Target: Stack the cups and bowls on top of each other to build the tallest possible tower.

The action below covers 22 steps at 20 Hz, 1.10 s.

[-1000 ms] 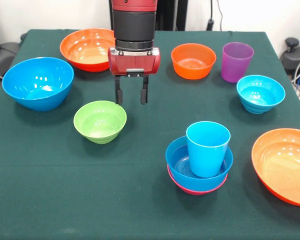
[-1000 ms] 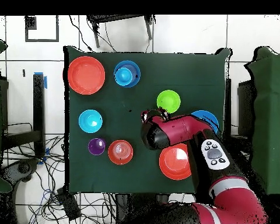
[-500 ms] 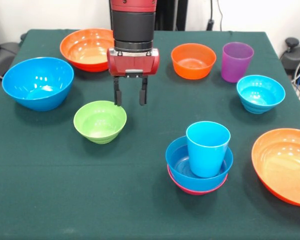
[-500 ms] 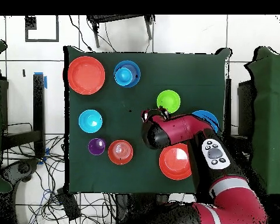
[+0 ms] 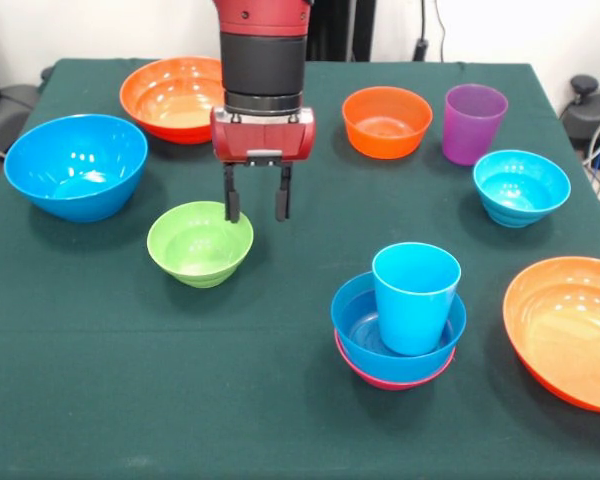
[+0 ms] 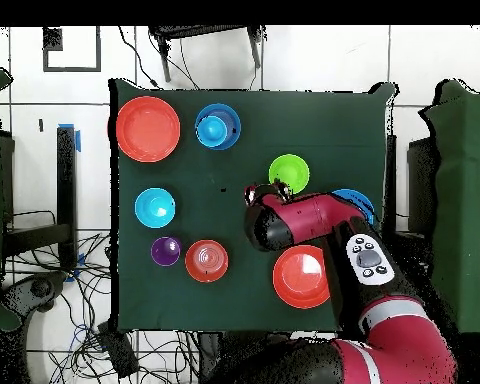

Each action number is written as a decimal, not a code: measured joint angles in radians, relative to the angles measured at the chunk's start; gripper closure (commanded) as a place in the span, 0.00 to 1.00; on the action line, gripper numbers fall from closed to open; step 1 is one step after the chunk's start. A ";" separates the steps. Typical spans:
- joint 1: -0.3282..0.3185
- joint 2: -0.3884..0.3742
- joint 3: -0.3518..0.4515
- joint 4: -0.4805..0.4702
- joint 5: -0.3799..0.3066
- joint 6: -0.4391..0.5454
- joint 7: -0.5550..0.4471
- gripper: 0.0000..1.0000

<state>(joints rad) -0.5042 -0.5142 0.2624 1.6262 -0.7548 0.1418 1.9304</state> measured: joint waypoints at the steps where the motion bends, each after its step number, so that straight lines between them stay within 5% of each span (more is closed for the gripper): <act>1: 0.000 0.003 0.000 -0.001 0.000 0.000 0.000 0.00; 22: 0.003 0.085 0.000 -0.045 -0.013 0.000 0.000 0.00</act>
<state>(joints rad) -0.5015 -0.4296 0.2624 1.5814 -0.7677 0.1414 1.9304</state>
